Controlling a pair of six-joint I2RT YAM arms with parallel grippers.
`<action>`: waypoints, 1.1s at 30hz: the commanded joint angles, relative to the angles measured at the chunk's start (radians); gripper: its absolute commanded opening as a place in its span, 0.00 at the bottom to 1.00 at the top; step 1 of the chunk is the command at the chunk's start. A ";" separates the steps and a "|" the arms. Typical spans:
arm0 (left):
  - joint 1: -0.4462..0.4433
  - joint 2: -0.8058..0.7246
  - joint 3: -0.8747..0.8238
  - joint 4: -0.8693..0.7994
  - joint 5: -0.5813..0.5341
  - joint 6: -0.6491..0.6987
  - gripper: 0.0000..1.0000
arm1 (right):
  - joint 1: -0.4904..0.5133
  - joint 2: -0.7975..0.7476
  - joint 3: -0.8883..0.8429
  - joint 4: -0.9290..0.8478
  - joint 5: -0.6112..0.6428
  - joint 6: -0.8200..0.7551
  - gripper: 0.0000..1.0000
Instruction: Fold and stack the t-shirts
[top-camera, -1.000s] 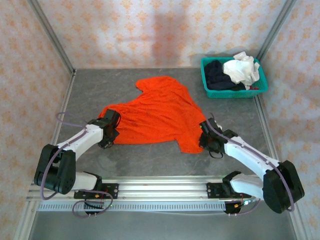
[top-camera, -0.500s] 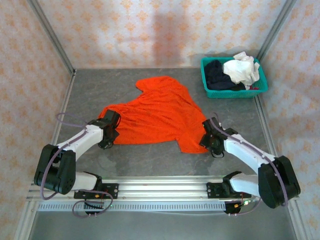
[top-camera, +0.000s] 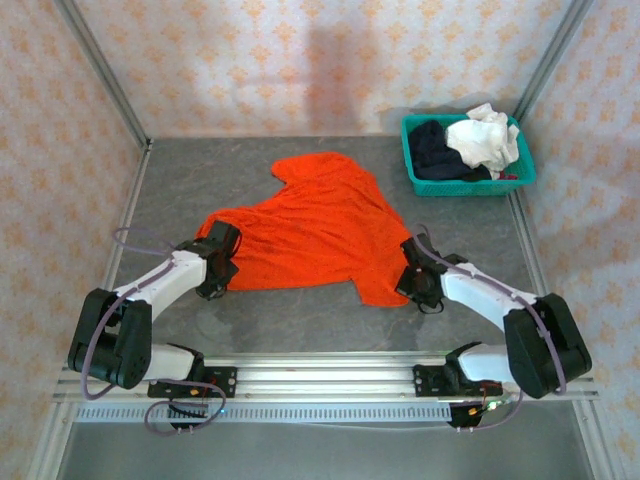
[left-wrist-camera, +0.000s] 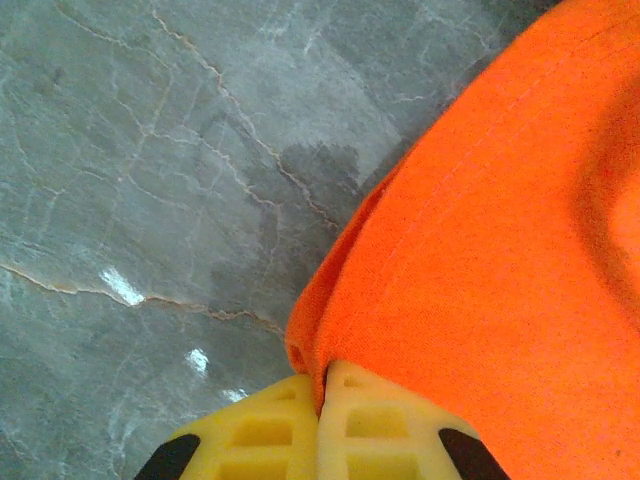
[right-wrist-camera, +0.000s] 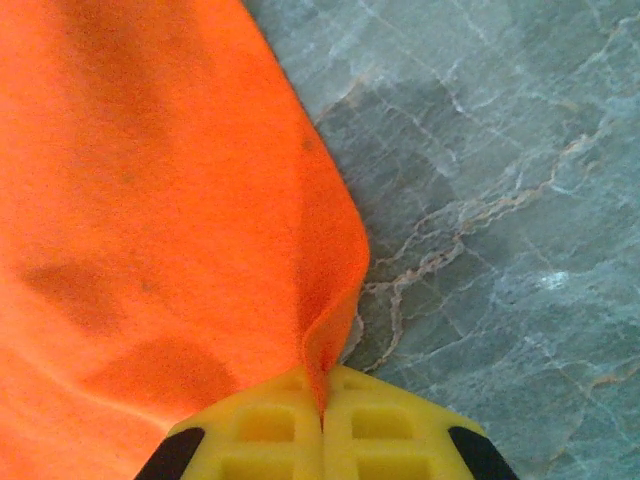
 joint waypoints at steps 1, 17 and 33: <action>0.011 -0.043 -0.004 -0.013 -0.011 -0.021 0.00 | -0.004 -0.097 0.014 0.003 0.004 -0.028 0.00; 0.020 -0.336 0.377 -0.297 -0.074 0.121 0.00 | -0.003 -0.579 0.435 -0.022 0.106 -0.265 0.00; 0.037 -0.110 0.531 -0.225 -0.053 0.204 0.00 | -0.024 -0.058 0.705 -0.085 0.115 -0.365 0.00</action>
